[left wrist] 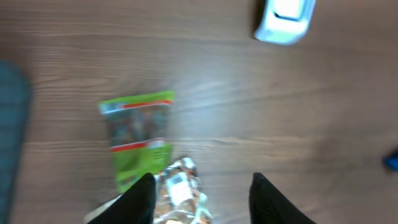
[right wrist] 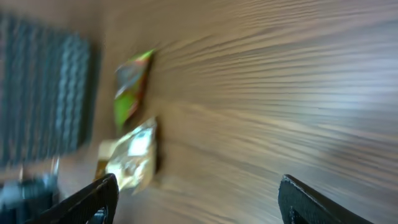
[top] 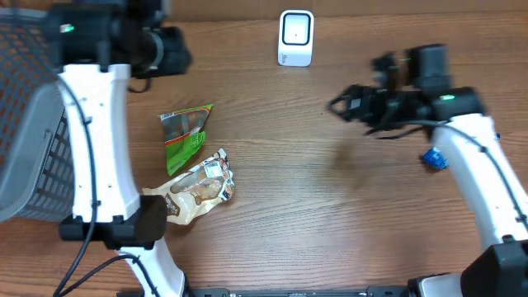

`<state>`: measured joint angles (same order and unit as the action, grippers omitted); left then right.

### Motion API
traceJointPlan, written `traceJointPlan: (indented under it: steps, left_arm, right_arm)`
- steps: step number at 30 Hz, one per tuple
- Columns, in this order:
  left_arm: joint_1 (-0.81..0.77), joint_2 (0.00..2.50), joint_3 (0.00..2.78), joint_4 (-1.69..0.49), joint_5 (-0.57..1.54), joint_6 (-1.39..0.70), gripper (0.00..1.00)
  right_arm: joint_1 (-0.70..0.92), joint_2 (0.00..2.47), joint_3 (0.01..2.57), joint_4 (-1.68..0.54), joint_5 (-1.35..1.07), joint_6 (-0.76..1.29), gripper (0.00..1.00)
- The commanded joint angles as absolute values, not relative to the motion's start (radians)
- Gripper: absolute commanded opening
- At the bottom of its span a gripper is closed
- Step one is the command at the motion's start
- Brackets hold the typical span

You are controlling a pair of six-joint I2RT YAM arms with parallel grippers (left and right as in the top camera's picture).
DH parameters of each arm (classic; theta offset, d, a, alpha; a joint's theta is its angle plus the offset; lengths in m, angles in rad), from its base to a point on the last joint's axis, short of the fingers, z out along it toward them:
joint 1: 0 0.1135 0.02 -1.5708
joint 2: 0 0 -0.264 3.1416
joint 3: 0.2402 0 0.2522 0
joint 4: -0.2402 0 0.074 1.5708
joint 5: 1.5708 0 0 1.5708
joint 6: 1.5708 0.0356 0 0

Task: Scan the item barcode
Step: 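Move the right gripper left to the clear mushroom bag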

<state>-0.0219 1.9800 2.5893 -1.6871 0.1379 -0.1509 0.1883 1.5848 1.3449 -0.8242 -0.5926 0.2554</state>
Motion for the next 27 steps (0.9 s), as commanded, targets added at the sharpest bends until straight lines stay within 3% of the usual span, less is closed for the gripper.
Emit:
traceJointPlan:
  steps: [1,10,22,25,27]
  left_arm:
    - [0.014,1.990,2.571,-1.690,0.155,-0.138,0.51]
    - [0.021,1.990,2.407,-1.674,0.102,-0.135,0.52]
    - [0.019,1.991,2.173,-1.505,0.109,-0.138,0.57]
    - [0.019,1.991,2.128,-1.469,0.109,-0.138,0.59]
    - [0.019,1.991,2.101,-1.446,0.115,-0.138,0.61]
  right_arm:
    - [0.327,1.636,1.345,-0.781,-0.604,0.301,0.83]
    - [0.584,1.908,1.345,-0.629,-0.733,0.403,0.84]
    - [0.769,2.121,1.345,-0.331,-0.794,0.589,0.82]
    - [0.770,2.121,1.345,-0.334,-0.777,0.604,0.57]
    - [0.764,2.121,1.345,-0.342,-0.767,0.610,0.23]
